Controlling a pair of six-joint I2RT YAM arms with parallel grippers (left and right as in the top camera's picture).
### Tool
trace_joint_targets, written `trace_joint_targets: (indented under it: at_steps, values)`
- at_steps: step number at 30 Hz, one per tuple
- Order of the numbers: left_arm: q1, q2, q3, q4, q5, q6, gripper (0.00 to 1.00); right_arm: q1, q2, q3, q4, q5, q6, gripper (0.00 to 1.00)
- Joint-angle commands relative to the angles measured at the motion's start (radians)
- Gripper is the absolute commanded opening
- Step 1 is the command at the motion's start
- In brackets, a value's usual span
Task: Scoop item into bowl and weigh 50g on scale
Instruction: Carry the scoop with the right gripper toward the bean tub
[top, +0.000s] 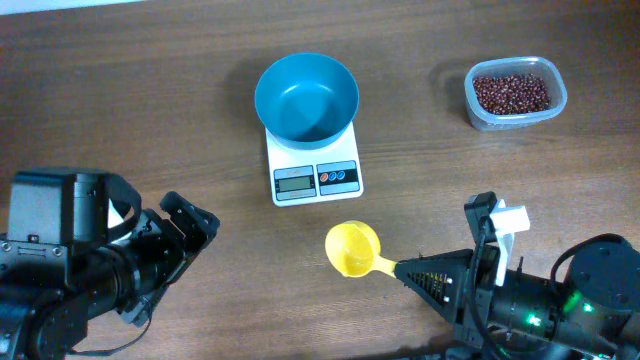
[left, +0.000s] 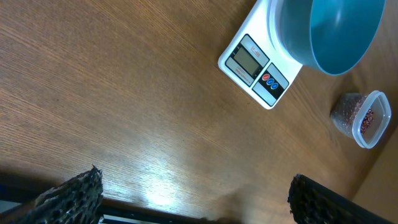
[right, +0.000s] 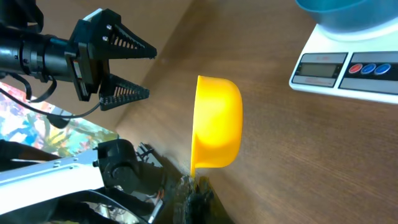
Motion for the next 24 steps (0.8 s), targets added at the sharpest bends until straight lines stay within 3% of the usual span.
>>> trace_joint_targets:
  at_steps: [1, 5, 11, 18, 24]
  values:
    - [0.002, -0.002, 0.014, -0.002, -0.017, 0.011, 0.99, -0.005, -0.009, 0.003, 0.004, 0.116, -0.095, 0.04]
    - [0.002, -0.002, 0.014, -0.002, -0.017, 0.012, 0.99, -0.005, -0.008, 0.005, 0.024, 0.405, -0.095, 0.04]
    - [0.002, -0.002, 0.014, -0.002, -0.017, 0.012, 0.99, -0.005, -0.003, 0.055, 0.022, 0.660, -0.103, 0.04]
    - [0.002, -0.002, 0.014, 0.003, -0.077, 0.011, 0.99, -0.005, 0.027, 0.110, 0.018, 0.687, -0.129, 0.04]
    - [0.002, -0.002, 0.014, 0.008, -0.077, 0.011, 0.99, -0.005, 0.027, 0.275, -0.233, 0.693, -0.128, 0.04]
